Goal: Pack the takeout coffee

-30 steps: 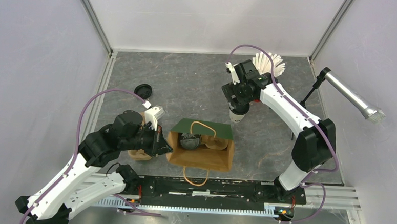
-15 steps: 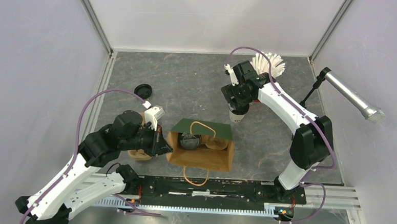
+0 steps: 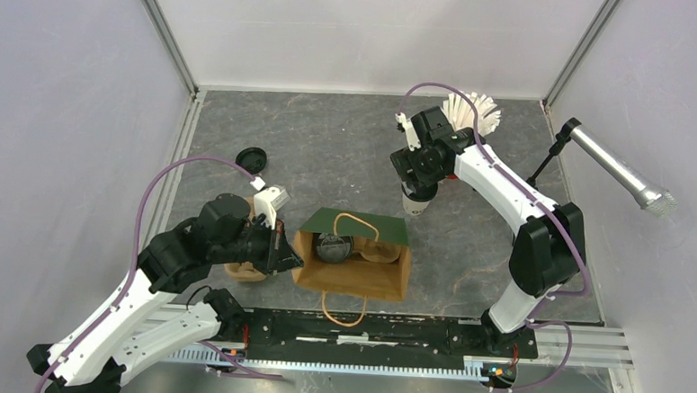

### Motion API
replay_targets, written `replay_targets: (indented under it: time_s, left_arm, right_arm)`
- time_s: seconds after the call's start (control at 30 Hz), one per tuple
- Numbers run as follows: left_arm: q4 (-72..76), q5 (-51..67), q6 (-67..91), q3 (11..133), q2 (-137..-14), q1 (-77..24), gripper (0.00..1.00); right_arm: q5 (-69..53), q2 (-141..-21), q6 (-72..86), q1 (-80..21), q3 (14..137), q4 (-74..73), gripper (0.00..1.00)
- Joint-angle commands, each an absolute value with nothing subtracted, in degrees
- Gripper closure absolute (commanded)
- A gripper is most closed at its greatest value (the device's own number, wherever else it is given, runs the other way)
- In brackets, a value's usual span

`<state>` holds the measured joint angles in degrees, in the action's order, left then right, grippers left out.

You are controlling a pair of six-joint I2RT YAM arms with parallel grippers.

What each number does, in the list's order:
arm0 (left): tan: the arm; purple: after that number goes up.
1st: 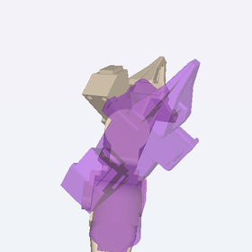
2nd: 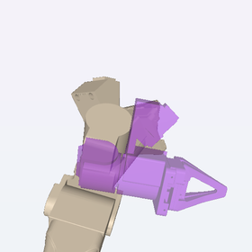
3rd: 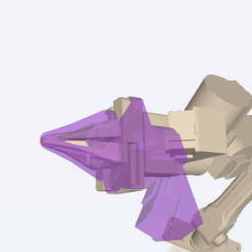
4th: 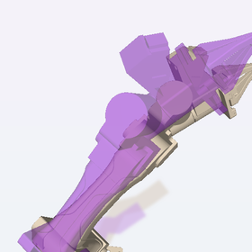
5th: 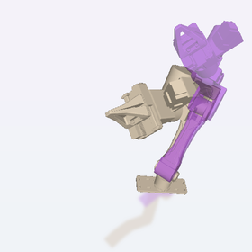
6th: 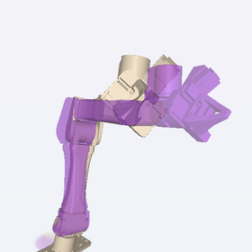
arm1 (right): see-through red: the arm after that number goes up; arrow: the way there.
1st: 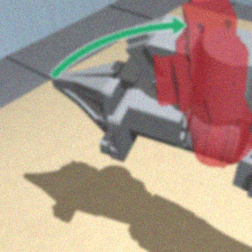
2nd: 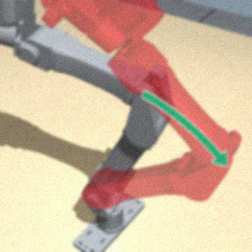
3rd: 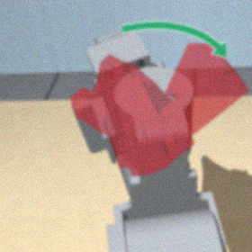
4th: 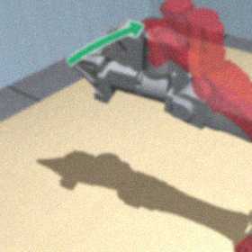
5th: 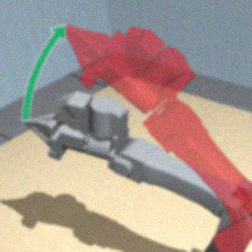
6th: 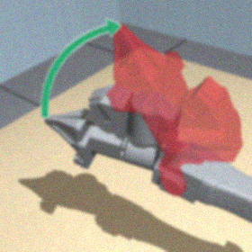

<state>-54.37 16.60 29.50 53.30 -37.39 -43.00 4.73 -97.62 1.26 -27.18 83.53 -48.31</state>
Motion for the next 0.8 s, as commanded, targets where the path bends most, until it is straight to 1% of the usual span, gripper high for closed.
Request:
replay_targets:
  time_s: [0.0,0.47,0.53,0.67,0.77]
  left_arm:
    - [-54.17,16.6,27.06,55.52,-37.53,-43.15,0.98]
    - [-54.18,16.85,26.89,55.9,-38.09,-43.15,0.98]
    - [-54.18,16.78,26.76,55.98,-38.12,-43.15,0.98]
    - [-54.19,16.7,26.72,56.07,-38.09,-43.18,0.98]
    - [-54.16,16.71,26.75,56.07,-38.1,-43.18,0.98]
  right_arm:
    - [4.93,-98.16,0.52,-26.9,84.23,-47.2,0.07]
    - [3.69,-99.79,0.45,-26.89,86.07,-47.02,0.07]
    - [3.69,-100.02,0.52,-26.89,85.87,-47.02,0.08]
    - [3.93,-99.76,-1.06,-26.89,85.91,-47.14,0.15]
    - [4.46,-99.32,-1.25,-26.89,86.56,-48.13,0.17]
